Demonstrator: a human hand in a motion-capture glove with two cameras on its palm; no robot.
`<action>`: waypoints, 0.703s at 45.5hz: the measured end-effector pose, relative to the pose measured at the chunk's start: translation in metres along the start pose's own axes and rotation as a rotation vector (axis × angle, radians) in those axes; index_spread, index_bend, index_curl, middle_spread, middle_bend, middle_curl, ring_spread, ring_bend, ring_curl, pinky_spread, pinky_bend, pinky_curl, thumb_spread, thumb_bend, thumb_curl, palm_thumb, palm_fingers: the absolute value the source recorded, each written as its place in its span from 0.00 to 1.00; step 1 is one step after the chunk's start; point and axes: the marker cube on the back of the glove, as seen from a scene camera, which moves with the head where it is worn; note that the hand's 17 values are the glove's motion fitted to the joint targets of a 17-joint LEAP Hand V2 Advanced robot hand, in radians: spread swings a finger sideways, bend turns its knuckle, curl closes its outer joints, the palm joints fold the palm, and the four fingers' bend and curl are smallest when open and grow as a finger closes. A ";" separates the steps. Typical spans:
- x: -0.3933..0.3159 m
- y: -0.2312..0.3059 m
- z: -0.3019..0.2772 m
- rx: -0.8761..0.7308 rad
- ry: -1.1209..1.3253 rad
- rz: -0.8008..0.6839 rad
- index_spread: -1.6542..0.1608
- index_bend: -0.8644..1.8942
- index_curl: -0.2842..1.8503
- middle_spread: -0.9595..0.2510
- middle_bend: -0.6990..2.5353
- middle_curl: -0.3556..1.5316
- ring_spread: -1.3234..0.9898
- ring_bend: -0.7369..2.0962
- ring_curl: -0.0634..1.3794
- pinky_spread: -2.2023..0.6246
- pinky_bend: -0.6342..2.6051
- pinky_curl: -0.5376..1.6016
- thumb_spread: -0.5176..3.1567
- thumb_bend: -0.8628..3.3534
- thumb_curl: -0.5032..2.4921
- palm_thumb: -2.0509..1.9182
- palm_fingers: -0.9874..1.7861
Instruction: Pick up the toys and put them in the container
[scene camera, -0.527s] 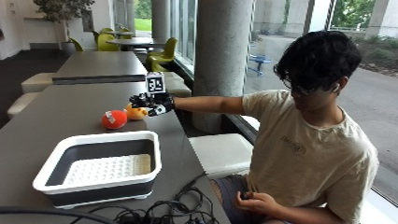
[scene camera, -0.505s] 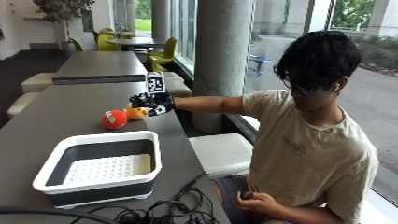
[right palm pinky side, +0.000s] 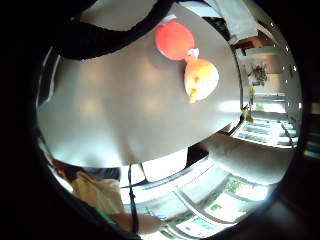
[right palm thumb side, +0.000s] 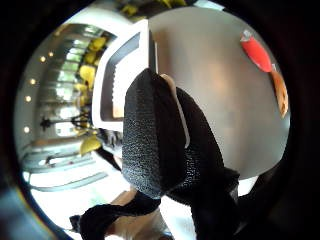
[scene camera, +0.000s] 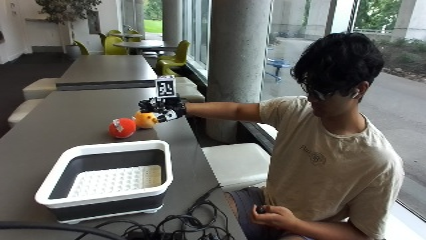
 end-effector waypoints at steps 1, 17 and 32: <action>-0.001 0.004 0.001 -0.001 -0.009 0.014 0.77 0.37 0.24 0.72 0.24 0.24 0.55 0.29 0.06 0.76 0.42 0.40 0.49 0.19 0.18 0.49 0.22; 0.030 -0.031 -0.014 0.036 0.173 -0.007 0.77 0.35 0.25 0.72 0.24 0.25 0.55 0.30 0.08 0.76 0.43 0.42 0.51 0.19 0.19 0.50 0.23; 0.065 -0.107 -0.017 -0.037 0.531 0.229 0.76 0.30 0.19 0.74 0.25 0.27 0.55 0.33 0.14 0.76 0.49 0.45 0.50 0.21 0.22 0.53 0.22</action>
